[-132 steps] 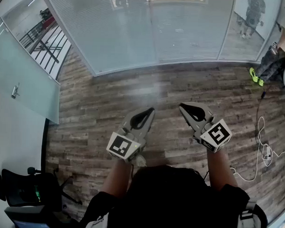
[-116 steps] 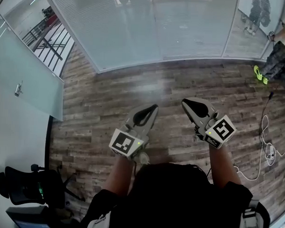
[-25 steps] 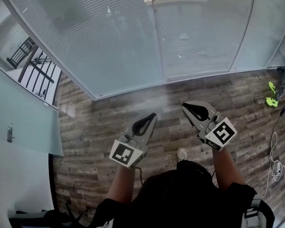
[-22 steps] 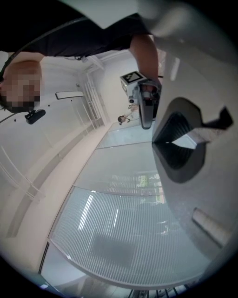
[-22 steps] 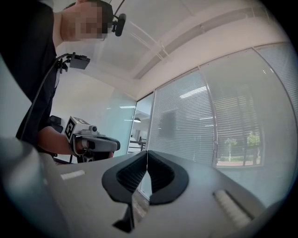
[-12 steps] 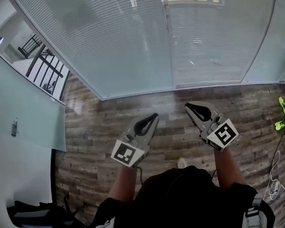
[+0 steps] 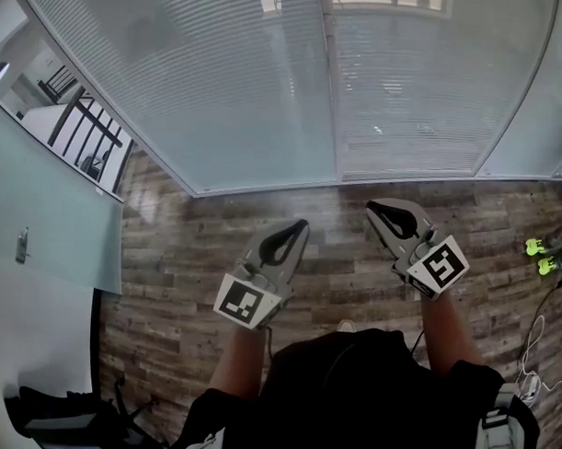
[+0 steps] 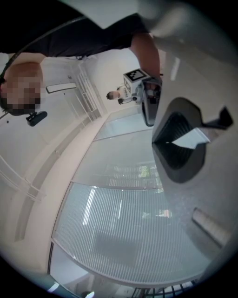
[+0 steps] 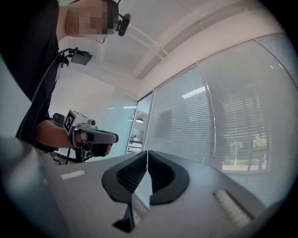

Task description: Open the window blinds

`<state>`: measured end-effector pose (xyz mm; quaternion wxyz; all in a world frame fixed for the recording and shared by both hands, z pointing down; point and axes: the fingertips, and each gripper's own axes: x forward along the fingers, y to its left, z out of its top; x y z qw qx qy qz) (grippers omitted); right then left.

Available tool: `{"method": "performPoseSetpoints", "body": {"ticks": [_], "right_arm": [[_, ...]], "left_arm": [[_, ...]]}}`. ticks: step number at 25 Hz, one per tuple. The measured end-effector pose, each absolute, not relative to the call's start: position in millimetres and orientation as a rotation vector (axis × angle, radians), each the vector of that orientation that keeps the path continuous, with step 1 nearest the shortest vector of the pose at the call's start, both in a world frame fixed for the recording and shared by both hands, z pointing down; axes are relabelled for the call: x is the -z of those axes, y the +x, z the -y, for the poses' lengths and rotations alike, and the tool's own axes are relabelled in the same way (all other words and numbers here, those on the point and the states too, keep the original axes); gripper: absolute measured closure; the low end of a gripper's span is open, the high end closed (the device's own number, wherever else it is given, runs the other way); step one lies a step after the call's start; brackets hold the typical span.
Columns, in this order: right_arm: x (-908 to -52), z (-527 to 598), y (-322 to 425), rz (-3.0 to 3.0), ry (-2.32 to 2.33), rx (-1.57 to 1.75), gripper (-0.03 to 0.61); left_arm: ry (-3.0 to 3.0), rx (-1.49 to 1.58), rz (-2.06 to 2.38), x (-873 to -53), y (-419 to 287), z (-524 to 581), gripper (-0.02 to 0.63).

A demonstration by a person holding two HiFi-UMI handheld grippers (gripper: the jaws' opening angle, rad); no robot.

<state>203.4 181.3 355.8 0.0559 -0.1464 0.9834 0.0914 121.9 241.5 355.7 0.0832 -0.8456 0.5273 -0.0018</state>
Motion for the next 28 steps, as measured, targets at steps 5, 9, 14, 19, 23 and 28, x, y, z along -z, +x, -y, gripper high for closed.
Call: {"method": "performPoseSetpoints", "body": {"ticks": [5,9,14,19,23,28], "right_arm": [[-366,-171,208,-3.010,-0.384,-0.278,0.577],[-362,-163,209,-2.991,-0.365,-0.272,0.577],[-366,-151,212,-2.978,-0.391,-0.230,0.575],[-369,-143,209,-2.984,-0.398,-0.218,0.569],[-369,-140,203,-2.993,-0.398,-0.237,0.569],[-365,-124,194,-2.991,-0.446,-0.248,0.569]], "left_arm": [[-2.506,0.023,-1.601,-360,126,-227,0.609],[-2.502,0.032,-1.628,-363,126,-216,0.609],[-2.506,0.046,-1.638,-365,129,-207,0.609],[-2.512,0.054,-1.649,-369,126,-201,0.609],[-2.511,0.034,-1.637,-367,119,-196,0.609],[-2.544,0.009,-1.587,-368,115,-179,0.609]]}}
